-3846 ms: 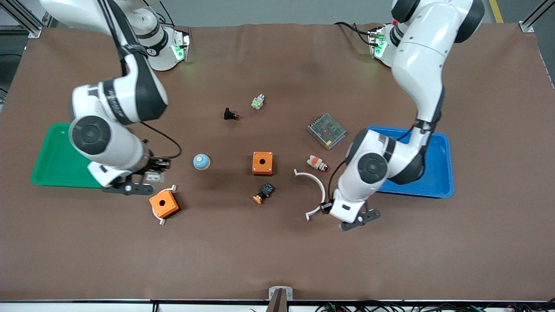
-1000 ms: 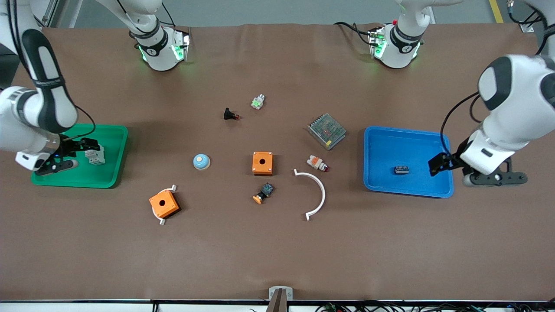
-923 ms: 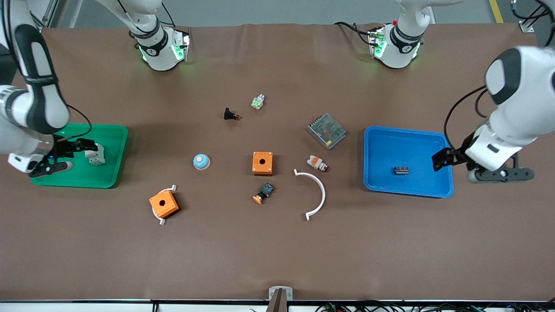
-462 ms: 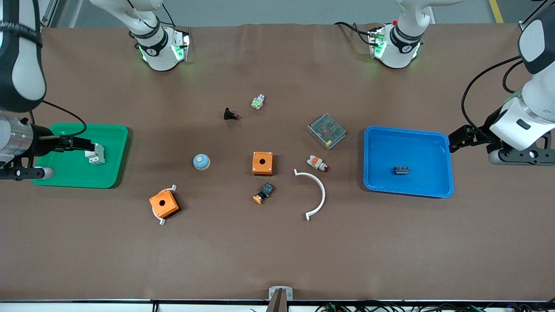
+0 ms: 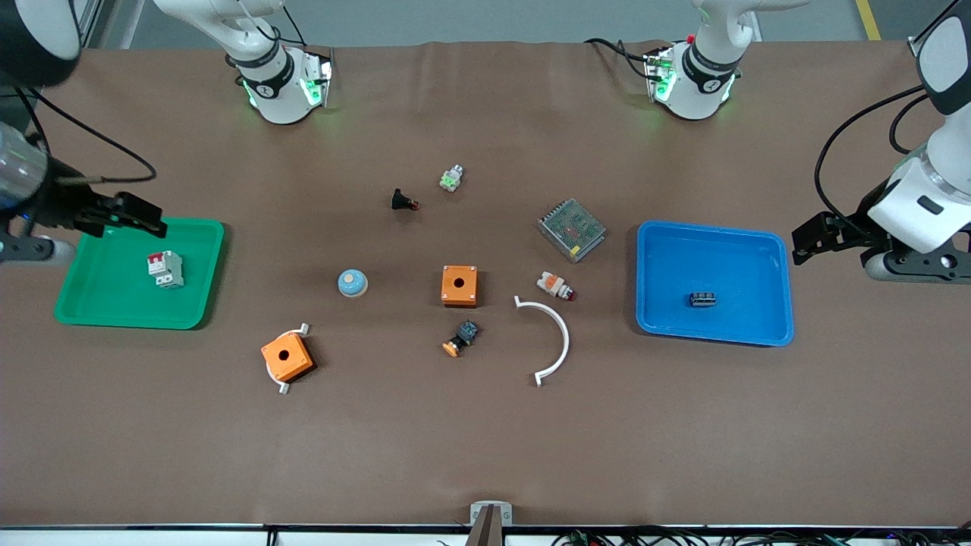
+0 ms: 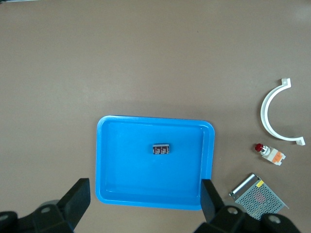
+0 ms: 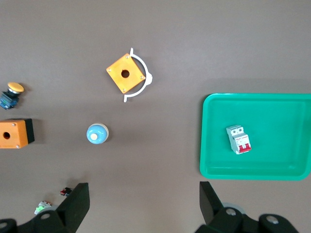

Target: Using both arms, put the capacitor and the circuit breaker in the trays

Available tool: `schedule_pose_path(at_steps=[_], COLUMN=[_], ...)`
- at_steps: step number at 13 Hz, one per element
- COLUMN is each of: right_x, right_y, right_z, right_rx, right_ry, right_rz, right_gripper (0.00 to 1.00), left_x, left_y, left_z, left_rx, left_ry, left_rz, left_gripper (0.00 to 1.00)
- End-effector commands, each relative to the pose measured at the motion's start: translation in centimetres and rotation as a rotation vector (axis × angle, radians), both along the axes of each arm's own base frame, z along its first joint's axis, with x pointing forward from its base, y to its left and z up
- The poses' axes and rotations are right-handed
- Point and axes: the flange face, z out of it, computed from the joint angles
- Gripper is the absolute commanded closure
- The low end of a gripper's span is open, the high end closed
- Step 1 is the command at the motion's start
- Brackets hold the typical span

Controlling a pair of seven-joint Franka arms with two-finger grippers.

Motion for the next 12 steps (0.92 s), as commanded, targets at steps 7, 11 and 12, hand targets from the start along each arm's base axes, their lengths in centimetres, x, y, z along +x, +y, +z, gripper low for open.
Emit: schedule_pose_path(at_steps=[7, 11, 12], right_x=[-4.8, -4.8, -4.9], right_y=[-4.0, -4.4, -4.7], right_z=[2.0, 1.9, 2.1], right_rx=[0.006, 0.001, 0.000], right_ry=[-0.061, -0.063, -0.065], right_rz=[-0.003, 0.109, 0.119], right_gripper=[0.00, 0.00, 0.00], left_x=[-0.5, -1.1, -1.1], left_y=[2.7, 1.9, 1.8], left_z=[3.2, 4.1, 4.1], left_rx=[0.016, 0.012, 0.012], left_ry=[-0.045, -0.056, -0.055], left_rz=[-0.024, 0.013, 0.011], left_gripper=[0.00, 0.00, 0.00])
